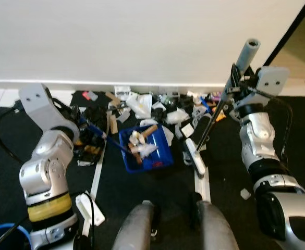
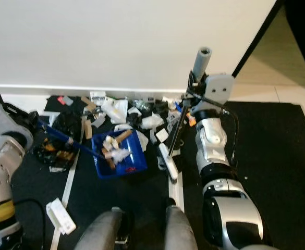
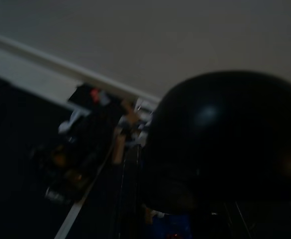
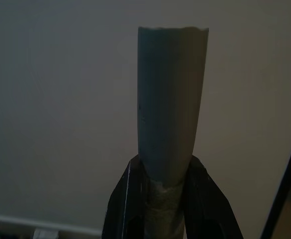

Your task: Sweep floor

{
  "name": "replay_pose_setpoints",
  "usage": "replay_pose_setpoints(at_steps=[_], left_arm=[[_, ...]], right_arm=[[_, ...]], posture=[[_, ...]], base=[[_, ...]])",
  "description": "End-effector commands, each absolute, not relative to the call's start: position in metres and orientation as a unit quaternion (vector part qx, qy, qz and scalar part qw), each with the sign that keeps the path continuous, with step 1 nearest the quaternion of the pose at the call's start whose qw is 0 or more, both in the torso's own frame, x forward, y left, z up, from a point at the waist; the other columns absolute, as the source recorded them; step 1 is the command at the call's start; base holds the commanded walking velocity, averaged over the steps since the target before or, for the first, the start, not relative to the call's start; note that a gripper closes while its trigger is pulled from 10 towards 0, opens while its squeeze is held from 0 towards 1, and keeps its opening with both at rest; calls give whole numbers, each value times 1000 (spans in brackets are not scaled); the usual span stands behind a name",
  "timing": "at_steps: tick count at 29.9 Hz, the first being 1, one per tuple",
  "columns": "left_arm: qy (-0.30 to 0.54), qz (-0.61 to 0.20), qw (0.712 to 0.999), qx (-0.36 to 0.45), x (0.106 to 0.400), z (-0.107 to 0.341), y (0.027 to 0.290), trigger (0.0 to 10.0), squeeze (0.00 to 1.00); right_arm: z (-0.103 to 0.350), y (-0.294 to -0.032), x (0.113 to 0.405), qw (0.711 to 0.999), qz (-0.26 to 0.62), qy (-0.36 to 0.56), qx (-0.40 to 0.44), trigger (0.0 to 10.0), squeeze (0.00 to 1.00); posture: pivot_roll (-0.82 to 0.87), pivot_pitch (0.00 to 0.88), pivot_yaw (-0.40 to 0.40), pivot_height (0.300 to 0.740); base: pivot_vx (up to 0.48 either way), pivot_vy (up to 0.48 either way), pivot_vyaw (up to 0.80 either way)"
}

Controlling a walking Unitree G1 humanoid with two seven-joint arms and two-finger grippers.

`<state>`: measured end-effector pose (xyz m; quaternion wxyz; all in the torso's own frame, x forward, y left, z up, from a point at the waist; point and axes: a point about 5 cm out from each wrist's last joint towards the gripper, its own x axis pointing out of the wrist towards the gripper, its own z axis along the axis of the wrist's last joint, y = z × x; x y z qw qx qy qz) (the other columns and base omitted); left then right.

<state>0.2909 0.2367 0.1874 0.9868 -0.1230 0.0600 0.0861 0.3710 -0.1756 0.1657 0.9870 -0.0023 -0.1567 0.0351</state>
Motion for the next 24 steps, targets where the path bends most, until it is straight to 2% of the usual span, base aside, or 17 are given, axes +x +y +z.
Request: replay_pose_setpoints(at_steps=[1,10,13,24], left_arm=[[20,63,991,-115,293,204,234,10000,0],[13,63,989,-130,303,205,232,10000,0],[6,53,993,-103,305,207,227,10000,0],[2,54,994,-90,310,206,226,10000,0]], right_arm=[[182,-181,368,978,26,-204,-18,10000,0],[185,-188,366,978,7,-206,-20,10000,0],[182,-192,363,979,-9,-205,-1,10000,0],[185,-192,361,977,-11,-211,-5,10000,0]], posture=[[51,97,57,740],[29,85,87,740],[23,85,98,740],[18,90,101,740]], base=[[0,0,0],[0,0,0],[0,0,0],[0,0,0]])
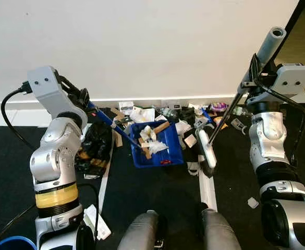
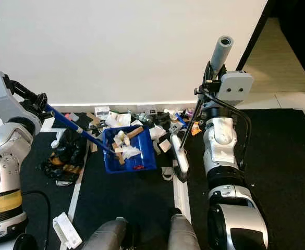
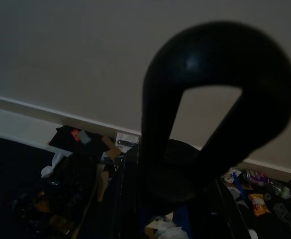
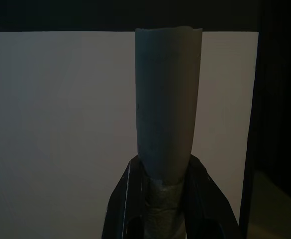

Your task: Sweep floor

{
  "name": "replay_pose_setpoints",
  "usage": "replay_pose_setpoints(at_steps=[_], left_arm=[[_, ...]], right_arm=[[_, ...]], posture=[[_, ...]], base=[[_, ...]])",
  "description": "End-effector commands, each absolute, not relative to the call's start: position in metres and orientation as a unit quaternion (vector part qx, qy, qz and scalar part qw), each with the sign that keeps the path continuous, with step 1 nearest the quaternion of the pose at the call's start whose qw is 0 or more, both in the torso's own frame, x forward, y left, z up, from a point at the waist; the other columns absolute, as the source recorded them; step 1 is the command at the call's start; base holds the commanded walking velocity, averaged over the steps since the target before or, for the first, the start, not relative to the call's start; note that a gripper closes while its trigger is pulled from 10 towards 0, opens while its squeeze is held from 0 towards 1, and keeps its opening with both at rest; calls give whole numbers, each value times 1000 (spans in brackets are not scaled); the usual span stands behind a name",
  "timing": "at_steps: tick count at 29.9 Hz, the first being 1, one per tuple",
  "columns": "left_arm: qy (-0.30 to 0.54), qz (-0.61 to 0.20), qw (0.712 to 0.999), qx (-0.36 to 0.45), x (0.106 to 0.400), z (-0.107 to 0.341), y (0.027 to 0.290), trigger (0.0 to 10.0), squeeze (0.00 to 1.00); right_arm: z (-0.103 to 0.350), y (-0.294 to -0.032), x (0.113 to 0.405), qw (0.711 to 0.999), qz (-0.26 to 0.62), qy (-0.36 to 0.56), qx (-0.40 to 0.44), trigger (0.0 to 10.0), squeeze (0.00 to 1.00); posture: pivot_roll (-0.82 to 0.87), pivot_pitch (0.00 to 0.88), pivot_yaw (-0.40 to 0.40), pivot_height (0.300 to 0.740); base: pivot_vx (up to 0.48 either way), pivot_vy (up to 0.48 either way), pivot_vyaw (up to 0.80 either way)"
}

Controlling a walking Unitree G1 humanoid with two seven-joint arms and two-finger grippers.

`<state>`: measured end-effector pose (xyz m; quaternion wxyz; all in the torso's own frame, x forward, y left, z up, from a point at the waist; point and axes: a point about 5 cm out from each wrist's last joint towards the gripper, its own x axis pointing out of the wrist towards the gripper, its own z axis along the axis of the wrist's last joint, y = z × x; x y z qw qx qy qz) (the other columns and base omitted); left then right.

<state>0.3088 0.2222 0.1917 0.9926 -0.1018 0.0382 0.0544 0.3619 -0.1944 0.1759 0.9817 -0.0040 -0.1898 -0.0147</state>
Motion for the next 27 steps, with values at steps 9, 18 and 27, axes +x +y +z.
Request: replay_pose_setpoints(at_steps=[9,18,27], left_arm=[[5,64,994,-89,309,203,227,10000,0],[5,71,994,-86,310,202,229,10000,0],[3,71,994,-85,311,202,228,10000,0]], right_arm=[[183,-186,363,980,-5,-201,-10,10000,0],[181,-186,365,982,-8,-190,-2,10000,0],[180,-187,365,983,-10,-185,-3,10000,0]], posture=[[28,95,92,740],[32,98,90,740],[32,99,90,740]], base=[[0,0,0],[0,0,0],[0,0,0]])
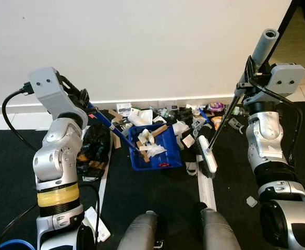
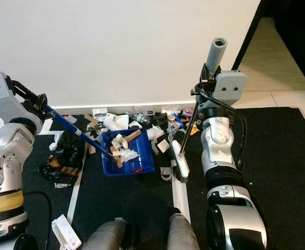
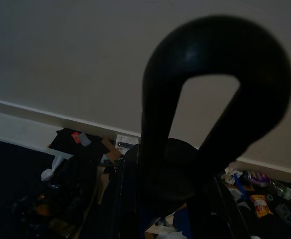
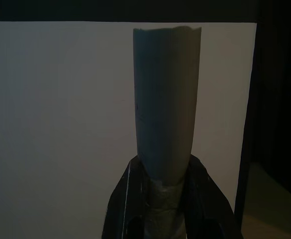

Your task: Sweep floor

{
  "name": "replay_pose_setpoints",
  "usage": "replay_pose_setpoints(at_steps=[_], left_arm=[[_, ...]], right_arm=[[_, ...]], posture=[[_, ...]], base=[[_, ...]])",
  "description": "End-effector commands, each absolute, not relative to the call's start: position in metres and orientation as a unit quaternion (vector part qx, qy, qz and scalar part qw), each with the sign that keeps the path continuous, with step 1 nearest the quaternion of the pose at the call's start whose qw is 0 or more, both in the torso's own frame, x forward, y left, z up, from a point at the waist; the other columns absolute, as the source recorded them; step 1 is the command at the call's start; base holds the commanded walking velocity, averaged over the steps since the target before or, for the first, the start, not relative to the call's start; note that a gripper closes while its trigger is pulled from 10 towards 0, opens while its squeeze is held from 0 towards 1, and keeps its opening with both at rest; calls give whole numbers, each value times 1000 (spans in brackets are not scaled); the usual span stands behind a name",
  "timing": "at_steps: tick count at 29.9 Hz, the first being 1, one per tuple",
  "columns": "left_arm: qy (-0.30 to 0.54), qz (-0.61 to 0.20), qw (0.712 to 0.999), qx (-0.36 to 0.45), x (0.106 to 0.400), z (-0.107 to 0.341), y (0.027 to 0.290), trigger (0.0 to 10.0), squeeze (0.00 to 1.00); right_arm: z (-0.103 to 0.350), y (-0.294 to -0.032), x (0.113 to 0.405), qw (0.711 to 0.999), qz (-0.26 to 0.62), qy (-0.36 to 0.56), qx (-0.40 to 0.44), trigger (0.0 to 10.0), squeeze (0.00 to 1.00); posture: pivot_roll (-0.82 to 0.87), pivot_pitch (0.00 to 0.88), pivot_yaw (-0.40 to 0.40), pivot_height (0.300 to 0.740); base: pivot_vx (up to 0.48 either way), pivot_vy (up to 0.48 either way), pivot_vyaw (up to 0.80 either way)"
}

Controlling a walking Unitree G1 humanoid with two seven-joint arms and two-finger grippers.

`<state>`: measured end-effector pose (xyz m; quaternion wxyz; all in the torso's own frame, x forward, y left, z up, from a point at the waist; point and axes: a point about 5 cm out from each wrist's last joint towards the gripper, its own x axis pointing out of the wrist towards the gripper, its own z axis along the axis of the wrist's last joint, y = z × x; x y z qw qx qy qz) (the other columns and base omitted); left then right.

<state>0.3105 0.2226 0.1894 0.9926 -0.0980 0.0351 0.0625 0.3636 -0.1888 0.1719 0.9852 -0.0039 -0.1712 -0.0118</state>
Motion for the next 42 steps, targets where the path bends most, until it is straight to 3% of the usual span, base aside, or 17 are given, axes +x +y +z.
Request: replay_pose_setpoints(at_steps=[1,13,42], left_arm=[[3,71,994,-85,311,202,228,10000,0],[3,73,994,-84,311,201,228,10000,0],[3,72,994,-84,311,202,228,10000,0]], right_arm=[[179,-187,365,983,-10,-185,-3,10000,0],[179,-185,366,983,-6,-181,-3,10000,0],[177,-185,366,984,-7,-175,-5,10000,0]], posture=[[32,99,90,740],[37,101,83,740],[40,106,84,740]], base=[[0,0,0],[0,0,91],[0,0,794]])
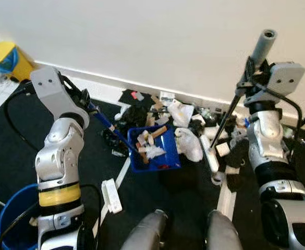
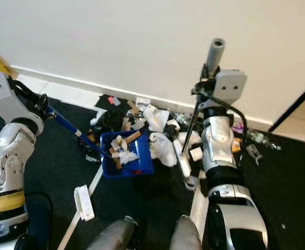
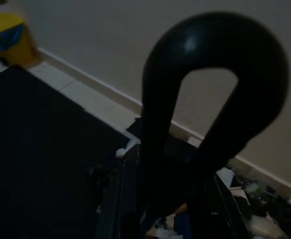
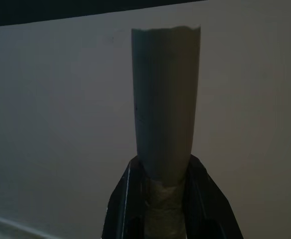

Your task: Sweep floor

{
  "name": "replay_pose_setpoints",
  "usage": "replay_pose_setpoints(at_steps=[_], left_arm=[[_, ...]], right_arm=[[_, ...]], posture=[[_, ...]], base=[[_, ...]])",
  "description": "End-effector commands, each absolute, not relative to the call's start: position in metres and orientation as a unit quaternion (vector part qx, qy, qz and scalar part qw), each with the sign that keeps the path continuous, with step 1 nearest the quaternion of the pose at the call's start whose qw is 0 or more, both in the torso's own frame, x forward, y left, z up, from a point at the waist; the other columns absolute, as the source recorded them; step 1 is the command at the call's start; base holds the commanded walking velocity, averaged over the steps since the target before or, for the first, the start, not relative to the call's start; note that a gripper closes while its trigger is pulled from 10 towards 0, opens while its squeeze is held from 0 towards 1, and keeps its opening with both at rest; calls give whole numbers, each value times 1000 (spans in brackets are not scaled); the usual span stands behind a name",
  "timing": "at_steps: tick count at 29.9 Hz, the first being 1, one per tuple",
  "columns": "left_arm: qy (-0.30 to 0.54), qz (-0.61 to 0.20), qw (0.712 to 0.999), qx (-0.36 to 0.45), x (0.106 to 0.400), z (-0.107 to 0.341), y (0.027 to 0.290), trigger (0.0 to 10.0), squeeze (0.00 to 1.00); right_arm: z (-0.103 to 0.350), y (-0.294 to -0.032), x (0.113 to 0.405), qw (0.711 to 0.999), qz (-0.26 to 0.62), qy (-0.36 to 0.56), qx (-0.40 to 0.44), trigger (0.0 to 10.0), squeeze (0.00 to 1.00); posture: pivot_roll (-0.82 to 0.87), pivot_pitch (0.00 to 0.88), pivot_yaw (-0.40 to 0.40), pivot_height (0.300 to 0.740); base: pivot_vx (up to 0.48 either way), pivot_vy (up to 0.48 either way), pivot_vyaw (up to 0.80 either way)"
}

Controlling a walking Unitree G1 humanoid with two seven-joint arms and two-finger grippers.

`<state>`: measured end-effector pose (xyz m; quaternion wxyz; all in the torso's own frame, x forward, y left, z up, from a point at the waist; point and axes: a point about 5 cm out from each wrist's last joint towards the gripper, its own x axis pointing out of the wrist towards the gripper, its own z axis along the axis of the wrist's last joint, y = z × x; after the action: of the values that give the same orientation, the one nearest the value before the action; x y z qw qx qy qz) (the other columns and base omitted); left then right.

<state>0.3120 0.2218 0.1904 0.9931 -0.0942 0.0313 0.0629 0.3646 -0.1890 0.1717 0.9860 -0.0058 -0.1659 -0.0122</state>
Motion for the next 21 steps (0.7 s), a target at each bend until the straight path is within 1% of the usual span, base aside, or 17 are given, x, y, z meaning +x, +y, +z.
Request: replay_pose_setpoints(at_steps=[1,15,21], left_arm=[[3,72,994,-84,311,202,228,10000,0],[2,69,994,-84,311,202,228,10000,0],[-19,60,995,-83,318,219,232,10000,0]], right_arm=[[177,-185,366,985,-7,-175,-5,10000,0],[178,-185,367,984,-7,-176,-5,10000,0],[178,-186,367,984,-9,-176,-6,10000,0]], posture=[[41,105,83,740],[40,101,84,740],[40,100,82,740]], base=[[0,0,794],[0,0,794],[0,0,794]])
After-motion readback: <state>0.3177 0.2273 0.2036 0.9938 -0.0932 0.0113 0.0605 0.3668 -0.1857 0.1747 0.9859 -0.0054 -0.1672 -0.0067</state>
